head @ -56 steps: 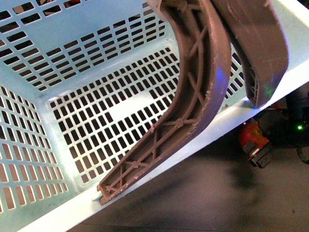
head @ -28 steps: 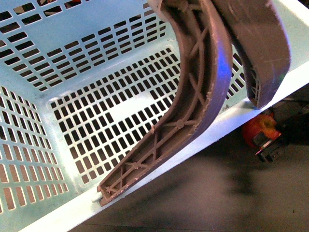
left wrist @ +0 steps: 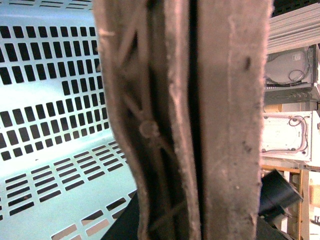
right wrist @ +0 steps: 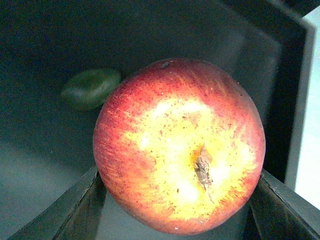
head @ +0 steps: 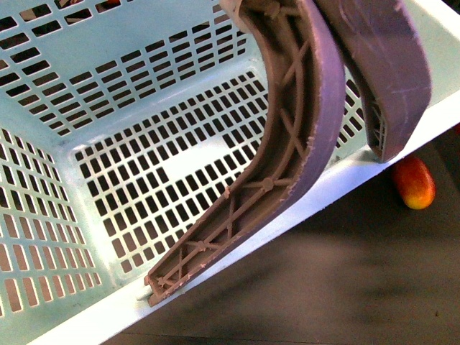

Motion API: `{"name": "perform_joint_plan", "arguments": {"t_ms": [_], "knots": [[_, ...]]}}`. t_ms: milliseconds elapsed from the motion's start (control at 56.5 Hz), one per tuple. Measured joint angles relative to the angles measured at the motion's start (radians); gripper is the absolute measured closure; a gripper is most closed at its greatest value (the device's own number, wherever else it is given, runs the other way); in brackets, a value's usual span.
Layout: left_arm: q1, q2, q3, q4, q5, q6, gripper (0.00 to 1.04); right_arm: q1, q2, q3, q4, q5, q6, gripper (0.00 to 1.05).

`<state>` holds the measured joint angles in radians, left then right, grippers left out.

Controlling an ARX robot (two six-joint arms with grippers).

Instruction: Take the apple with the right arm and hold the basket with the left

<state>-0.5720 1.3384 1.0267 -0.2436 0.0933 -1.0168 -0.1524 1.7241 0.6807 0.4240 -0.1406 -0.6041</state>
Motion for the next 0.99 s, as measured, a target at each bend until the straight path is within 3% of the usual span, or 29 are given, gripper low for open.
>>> {"name": "perform_joint_plan", "arguments": {"t_ms": [301, 567, 744, 761, 903, 992], "knots": [[0.000, 0.000, 0.000, 0.000, 0.000, 0.000, 0.89, -0.013, -0.320, 0.014, -0.127, -0.088, 0.104, 0.34], [0.000, 0.000, 0.000, 0.000, 0.000, 0.000, 0.89, 0.092, -0.509, 0.040, -0.164, -0.110, 0.248, 0.34], [0.000, 0.000, 0.000, 0.000, 0.000, 0.000, 0.89, 0.240, -0.551, 0.061, -0.178, -0.065, 0.341, 0.34], [0.000, 0.000, 0.000, 0.000, 0.000, 0.000, 0.89, 0.512, -0.425, 0.060, -0.140, 0.074, 0.365, 0.34], [0.000, 0.000, 0.000, 0.000, 0.001, 0.000, 0.89, 0.549, -0.392, 0.058, -0.127, 0.097, 0.385, 0.34], [0.000, 0.000, 0.000, 0.000, 0.000, 0.000, 0.89, 0.560, -0.378, 0.056, -0.123, 0.101, 0.396, 0.21]]}}
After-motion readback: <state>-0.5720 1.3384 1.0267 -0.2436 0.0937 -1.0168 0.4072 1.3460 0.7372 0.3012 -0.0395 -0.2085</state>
